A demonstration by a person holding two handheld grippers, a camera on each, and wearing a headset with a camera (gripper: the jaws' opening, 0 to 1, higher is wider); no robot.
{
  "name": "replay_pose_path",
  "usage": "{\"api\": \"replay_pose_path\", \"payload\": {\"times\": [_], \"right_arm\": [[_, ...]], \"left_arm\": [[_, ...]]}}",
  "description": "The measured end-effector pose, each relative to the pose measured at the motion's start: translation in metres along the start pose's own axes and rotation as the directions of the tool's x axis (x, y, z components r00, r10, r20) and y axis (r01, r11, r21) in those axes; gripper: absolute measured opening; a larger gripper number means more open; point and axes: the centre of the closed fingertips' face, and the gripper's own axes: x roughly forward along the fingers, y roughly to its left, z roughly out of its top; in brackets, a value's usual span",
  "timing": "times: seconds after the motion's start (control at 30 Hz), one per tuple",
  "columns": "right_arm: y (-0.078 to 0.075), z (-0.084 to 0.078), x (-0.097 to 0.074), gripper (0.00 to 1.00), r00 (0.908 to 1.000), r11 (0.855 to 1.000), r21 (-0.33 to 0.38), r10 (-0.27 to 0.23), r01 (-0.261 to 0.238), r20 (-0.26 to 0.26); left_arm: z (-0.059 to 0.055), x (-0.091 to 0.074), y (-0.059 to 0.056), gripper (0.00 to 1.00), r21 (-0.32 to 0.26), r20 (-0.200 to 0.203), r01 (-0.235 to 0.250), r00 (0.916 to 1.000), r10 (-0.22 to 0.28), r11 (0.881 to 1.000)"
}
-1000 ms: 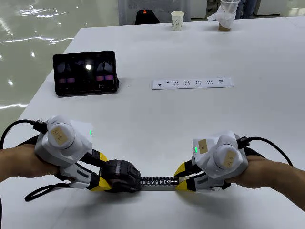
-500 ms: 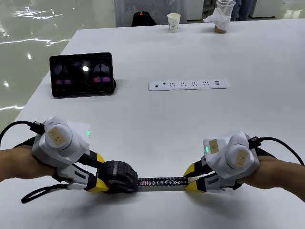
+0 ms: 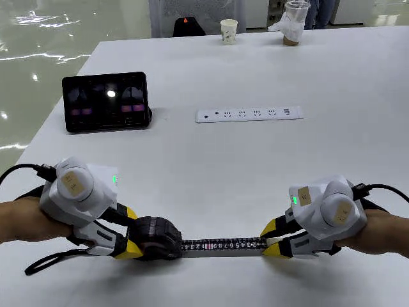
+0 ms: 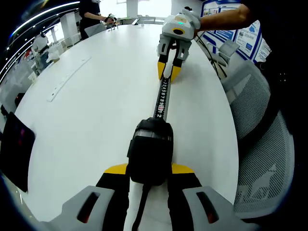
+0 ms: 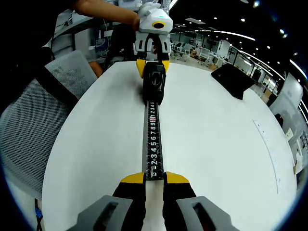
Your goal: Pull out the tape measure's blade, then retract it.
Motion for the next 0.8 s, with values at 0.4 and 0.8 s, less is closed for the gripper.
{"api": "replay_pose_path", "payload": {"times": [0.4, 0.8], "right_arm": [[-0.001, -0.017, -0.016, 0.09, 0.9996, 1.000, 0.010, -0.014, 0.015, -0.025], [-0.003, -0.032, -0.030, 0.09, 0.9985, 0.999, 0.022, -0.028, 0.029, -0.047]], "left_arm": [[0.000, 0.000, 0.000, 0.24, 0.001, -0.001, 0.000, 1.0000, 0.000, 1.000], [0.000, 0.000, 0.001, 0.24, -0.001, -0.004, 0.001, 1.0000, -0.001, 1.000]]}}
